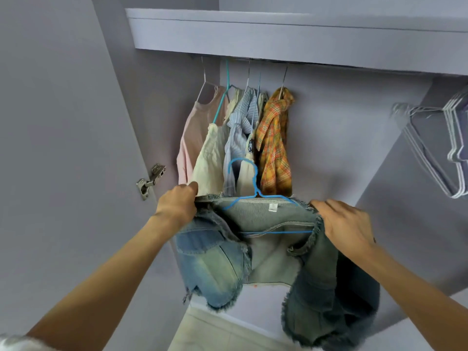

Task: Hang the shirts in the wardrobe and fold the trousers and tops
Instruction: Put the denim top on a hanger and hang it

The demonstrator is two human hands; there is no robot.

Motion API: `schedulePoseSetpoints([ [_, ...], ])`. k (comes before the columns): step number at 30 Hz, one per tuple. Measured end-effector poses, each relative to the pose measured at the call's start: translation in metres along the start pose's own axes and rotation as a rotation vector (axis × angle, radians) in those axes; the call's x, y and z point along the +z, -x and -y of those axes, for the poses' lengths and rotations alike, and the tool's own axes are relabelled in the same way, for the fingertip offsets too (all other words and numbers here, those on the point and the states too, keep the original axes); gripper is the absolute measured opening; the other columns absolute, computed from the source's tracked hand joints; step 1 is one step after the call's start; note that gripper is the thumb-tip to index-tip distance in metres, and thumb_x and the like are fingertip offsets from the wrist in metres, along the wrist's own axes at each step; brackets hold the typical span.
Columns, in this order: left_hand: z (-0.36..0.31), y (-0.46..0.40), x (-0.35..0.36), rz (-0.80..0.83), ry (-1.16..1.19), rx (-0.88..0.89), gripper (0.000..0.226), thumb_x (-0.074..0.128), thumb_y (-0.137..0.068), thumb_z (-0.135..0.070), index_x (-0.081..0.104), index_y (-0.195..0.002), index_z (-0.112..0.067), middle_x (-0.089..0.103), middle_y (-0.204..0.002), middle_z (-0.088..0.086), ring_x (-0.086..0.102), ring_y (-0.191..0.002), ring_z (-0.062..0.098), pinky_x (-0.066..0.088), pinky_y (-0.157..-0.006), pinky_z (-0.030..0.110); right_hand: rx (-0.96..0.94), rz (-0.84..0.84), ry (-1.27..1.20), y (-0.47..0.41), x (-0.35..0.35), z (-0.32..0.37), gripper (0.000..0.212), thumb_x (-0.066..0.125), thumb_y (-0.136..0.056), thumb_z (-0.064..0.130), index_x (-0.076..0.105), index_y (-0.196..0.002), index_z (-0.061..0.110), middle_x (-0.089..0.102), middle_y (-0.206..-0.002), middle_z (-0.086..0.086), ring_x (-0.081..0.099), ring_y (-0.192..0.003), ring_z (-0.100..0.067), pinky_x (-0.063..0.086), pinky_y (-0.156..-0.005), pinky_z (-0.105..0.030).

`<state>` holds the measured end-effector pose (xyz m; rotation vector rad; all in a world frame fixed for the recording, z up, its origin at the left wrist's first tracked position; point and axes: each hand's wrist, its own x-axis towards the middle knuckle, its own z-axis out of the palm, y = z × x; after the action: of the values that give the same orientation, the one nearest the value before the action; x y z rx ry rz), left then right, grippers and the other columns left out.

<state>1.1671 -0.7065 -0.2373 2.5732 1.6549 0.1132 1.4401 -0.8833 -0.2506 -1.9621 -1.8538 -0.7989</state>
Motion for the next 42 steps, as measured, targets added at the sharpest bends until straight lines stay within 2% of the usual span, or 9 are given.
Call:
schedulePoseSetpoints([
  [7, -0.018, 0.005, 0.003, -0.227, 0.166, 0.009, 0.024, 0.040, -0.093, -0.012, 0.040, -0.117, -0.010, 0.056, -0.107, 0.016, 0.056, -0.085, 0.041, 0.038, -0.063, 0.042, 0.173, 0.027, 0.025, 0.000, 0.008, 0.010, 0.043, 0.069, -0.052, -0.016, 0.073, -0.087, 0.008, 0.055, -0.058, -0.010, 0.053, -0.043, -0.027, 0.037, -0.037, -0.024],
  [12, -0.029, 0.023, 0.007, 0.111, 0.295, 0.363, 0.047, 0.059, -0.081, -0.055, 0.054, -0.119, -0.028, 0.054, -0.112, -0.004, 0.054, -0.106, 0.017, 0.042, -0.090, 0.027, 0.277, -0.156, -0.224, 0.017, 0.017, 0.001, 0.027, 0.044, -0.083, 0.010, 0.070, -0.090, 0.006, 0.063, -0.069, -0.011, 0.058, -0.050, -0.029, 0.045, -0.042, -0.030],
  [15, -0.024, 0.019, -0.002, -0.403, 0.290, 0.459, 0.044, 0.064, -0.079, -0.049, 0.062, -0.108, -0.016, 0.057, -0.112, 0.002, 0.051, -0.107, 0.024, 0.042, -0.088, 0.037, 0.194, -0.159, -0.253, 0.025, 0.015, -0.004, 0.033, 0.039, -0.086, 0.017, 0.070, -0.088, 0.006, 0.066, -0.071, -0.006, 0.058, -0.059, -0.021, 0.042, -0.049, -0.027],
  [18, -0.023, 0.014, -0.004, -0.217, 0.234, 0.575, 0.051, 0.043, -0.087, -0.058, 0.058, -0.115, -0.018, 0.061, -0.113, 0.002, 0.052, -0.109, 0.024, 0.036, -0.086, 0.030, 0.194, -0.122, -0.312, 0.029, 0.011, -0.012, 0.032, 0.040, -0.087, 0.019, 0.069, -0.090, 0.005, 0.068, -0.077, -0.005, 0.060, -0.066, -0.018, 0.043, -0.057, -0.023],
  [20, -0.029, 0.016, 0.006, -0.032, 0.278, 0.595, 0.037, 0.035, -0.086, -0.055, 0.051, -0.087, -0.022, 0.061, -0.082, -0.002, 0.058, -0.085, 0.026, 0.036, -0.068, 0.029, 0.268, -0.048, -0.360, 0.032, 0.007, -0.021, 0.026, 0.046, -0.088, 0.019, 0.068, -0.093, 0.006, 0.070, -0.085, -0.004, 0.065, -0.072, -0.022, 0.048, -0.063, -0.028],
  [25, -0.052, 0.015, 0.013, -0.239, 0.641, 0.546, 0.032, 0.048, -0.094, -0.028, 0.032, -0.067, -0.032, 0.043, -0.056, 0.000, 0.052, -0.065, 0.039, 0.040, -0.060, 0.039, 0.451, 0.239, -0.566, 0.042, -0.001, -0.043, 0.029, 0.035, -0.100, 0.024, 0.063, -0.100, 0.015, 0.066, -0.090, -0.002, 0.061, -0.083, -0.025, 0.048, -0.076, -0.039],
  [32, -0.074, 0.005, 0.016, -0.200, 0.696, 0.543, 0.030, 0.052, -0.092, -0.029, 0.044, -0.065, -0.019, 0.042, -0.052, 0.001, 0.049, -0.057, 0.030, 0.040, -0.058, 0.039, 0.333, 0.343, -0.323, 0.076, -0.016, -0.053, 0.023, 0.043, -0.097, 0.025, 0.059, -0.094, 0.009, 0.062, -0.079, -0.002, 0.059, -0.070, -0.023, 0.038, -0.056, -0.024],
  [37, -0.094, 0.003, 0.031, -0.129, 0.754, 0.523, 0.035, 0.051, -0.094, -0.024, 0.047, -0.060, -0.022, 0.040, -0.049, -0.001, 0.040, -0.050, 0.013, 0.034, -0.057, 0.033, 0.361, -0.056, -0.151, 0.096, -0.032, -0.046, 0.048, 0.038, -0.091, 0.033, 0.054, -0.055, 0.006, 0.047, -0.038, -0.003, 0.044, -0.029, -0.015, 0.031, -0.039, -0.015],
  [42, -0.100, -0.002, 0.018, -0.600, 1.032, 0.267, 0.018, 0.050, -0.092, -0.025, 0.052, -0.075, -0.020, 0.054, -0.078, -0.001, 0.051, -0.074, 0.016, 0.041, -0.067, 0.032, 0.517, -0.173, -0.170, 0.100, -0.045, -0.050, 0.047, 0.043, -0.089, 0.031, 0.060, -0.057, 0.002, 0.051, -0.042, -0.009, 0.049, -0.036, -0.020, 0.039, -0.040, -0.032],
])
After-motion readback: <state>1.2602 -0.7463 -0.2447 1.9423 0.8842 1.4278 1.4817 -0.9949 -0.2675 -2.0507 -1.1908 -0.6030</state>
